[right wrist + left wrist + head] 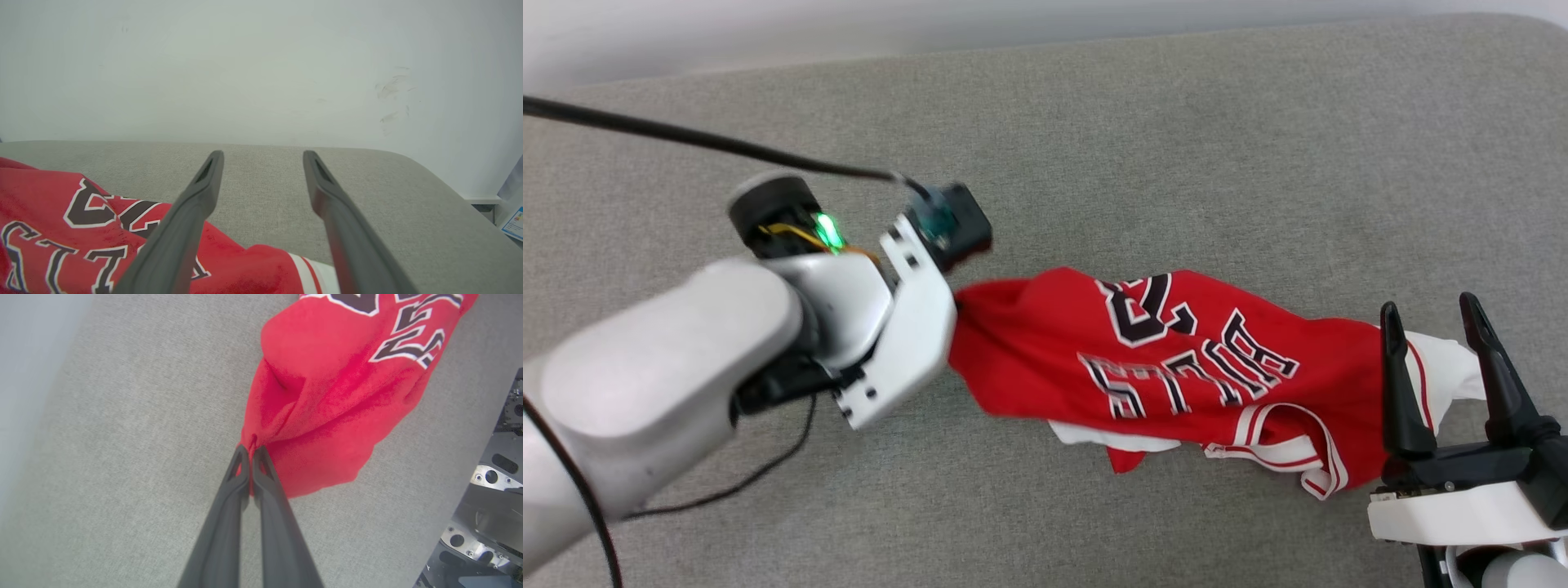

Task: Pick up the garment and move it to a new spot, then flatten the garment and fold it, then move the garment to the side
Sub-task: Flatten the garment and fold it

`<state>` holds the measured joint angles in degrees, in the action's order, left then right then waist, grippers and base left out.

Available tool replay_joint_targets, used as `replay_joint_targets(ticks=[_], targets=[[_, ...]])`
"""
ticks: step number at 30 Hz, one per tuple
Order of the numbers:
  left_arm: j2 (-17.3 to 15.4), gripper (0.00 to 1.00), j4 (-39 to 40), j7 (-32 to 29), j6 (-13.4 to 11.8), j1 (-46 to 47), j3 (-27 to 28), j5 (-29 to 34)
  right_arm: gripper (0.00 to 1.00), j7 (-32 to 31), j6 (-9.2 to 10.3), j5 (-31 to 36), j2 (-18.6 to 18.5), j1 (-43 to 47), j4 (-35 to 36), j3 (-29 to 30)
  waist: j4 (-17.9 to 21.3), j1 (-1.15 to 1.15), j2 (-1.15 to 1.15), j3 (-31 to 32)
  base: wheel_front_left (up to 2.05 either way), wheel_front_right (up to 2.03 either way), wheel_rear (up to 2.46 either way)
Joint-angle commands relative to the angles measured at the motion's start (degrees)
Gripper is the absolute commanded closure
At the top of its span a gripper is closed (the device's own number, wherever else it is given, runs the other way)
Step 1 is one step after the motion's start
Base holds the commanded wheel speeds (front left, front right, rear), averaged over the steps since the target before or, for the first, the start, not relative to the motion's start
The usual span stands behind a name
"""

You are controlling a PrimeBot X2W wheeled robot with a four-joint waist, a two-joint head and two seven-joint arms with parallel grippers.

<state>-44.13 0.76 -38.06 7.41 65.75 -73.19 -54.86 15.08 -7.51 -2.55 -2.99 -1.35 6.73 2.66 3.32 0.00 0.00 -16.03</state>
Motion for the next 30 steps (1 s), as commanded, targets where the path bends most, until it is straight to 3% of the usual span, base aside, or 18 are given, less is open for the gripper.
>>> replay_joint_targets(ticks=[1, 5, 9, 20, 23, 30], targets=[[-0.48, 1.00, -0.32, 0.73, -0.04, 1.20, 0.38, -0.14, 0.00, 0.13, 0.04, -0.21, 0.20, 0.16, 0.25, 0.09, -0.14, 0.00, 0.00, 0.05, 0.00, 0.00, 0.00], [-1.56, 1.00, -2.44, 4.42, -0.04, 5.01, 1.50, -1.49, 0.00, 0.13, 0.04, -0.34, 0.20, -0.16, 1.01, -0.05, -0.01, 0.00, 0.00, -0.92, 0.00, 0.00, 0.00], [-0.33, 1.00, -7.01, 7.39, -0.04, 8.70, 2.60, -1.85, 0.00, 0.13, 0.04, -0.24, 0.21, -1.34, 1.59, -0.39, 0.78, 0.00, 0.00, -3.01, 0.00, 0.00, 0.00], [9.82, 1.00, -23.05, 12.33, -0.04, 11.40, 0.18, 0.76, 0.00, 0.13, 0.04, -1.22, 0.20, -5.09, 2.21, -2.12, 5.13, 0.00, 0.00, -10.20, 0.00, 0.00, 0.00], [11.97, 1.00, -26.73, 11.66, -0.04, 9.45, -0.14, 0.78, 0.00, 0.13, 0.04, -1.35, 0.19, -5.69, 2.18, -2.64, 6.39, 0.00, 0.00, -11.00, 0.00, 0.00, 0.00], [12.91, 1.00, -28.94, 5.86, 0.03, 2.62, -0.68, 2.00, 0.00, 0.13, 0.04, -1.34, 0.20, -5.76, 2.22, -2.31, 7.41, 0.00, 0.00, -10.52, 0.00, 0.00, 0.00]])
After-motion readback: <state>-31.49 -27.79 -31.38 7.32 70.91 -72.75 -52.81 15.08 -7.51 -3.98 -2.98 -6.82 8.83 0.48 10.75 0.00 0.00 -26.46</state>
